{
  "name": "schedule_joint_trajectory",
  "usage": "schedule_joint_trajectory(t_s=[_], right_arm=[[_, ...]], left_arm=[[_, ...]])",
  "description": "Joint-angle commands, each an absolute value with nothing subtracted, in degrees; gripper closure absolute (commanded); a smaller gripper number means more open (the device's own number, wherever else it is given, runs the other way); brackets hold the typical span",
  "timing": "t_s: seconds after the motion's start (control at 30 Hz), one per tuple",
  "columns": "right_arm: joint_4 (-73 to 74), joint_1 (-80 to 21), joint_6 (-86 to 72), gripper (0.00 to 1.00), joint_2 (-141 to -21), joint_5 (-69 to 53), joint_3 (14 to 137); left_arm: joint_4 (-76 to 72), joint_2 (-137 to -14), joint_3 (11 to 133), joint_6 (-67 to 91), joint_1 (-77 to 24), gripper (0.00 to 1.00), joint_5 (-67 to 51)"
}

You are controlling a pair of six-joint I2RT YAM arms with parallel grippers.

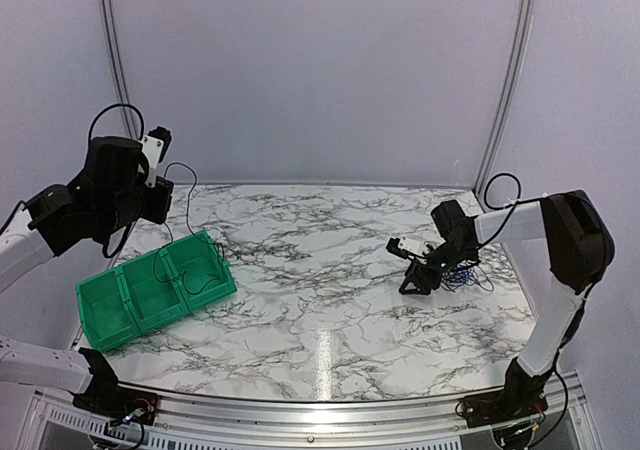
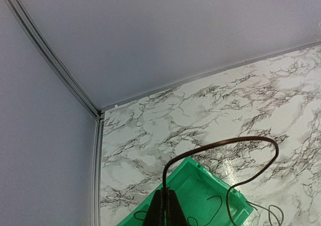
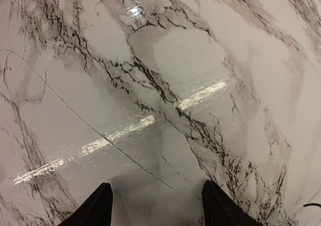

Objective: Untangle the cables

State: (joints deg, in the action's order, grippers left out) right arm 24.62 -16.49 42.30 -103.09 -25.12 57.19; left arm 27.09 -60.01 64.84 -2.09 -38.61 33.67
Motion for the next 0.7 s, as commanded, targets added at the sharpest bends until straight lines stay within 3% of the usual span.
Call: schedule_joint_trajectory(t_s=[0.0, 0.5, 0.67], right_arm=[[29.33, -17.49, 42.05, 0.38, -105.78, -21.51, 55.37], [29.15, -17.47, 43.35, 0.39, -98.15, -19.12, 53.81], [29.52, -17.49, 43.7, 0.39, -98.13, -19.27, 53.88]], left_arm=[[25.49, -57.12, 60.89, -1.65, -37.99, 1.0, 34.97], [20.01, -66.87, 55.87, -6.42, -36.08, 1.0, 40.06], [16.81, -68.82, 55.51, -5.98, -36.12, 1.0, 36.58]])
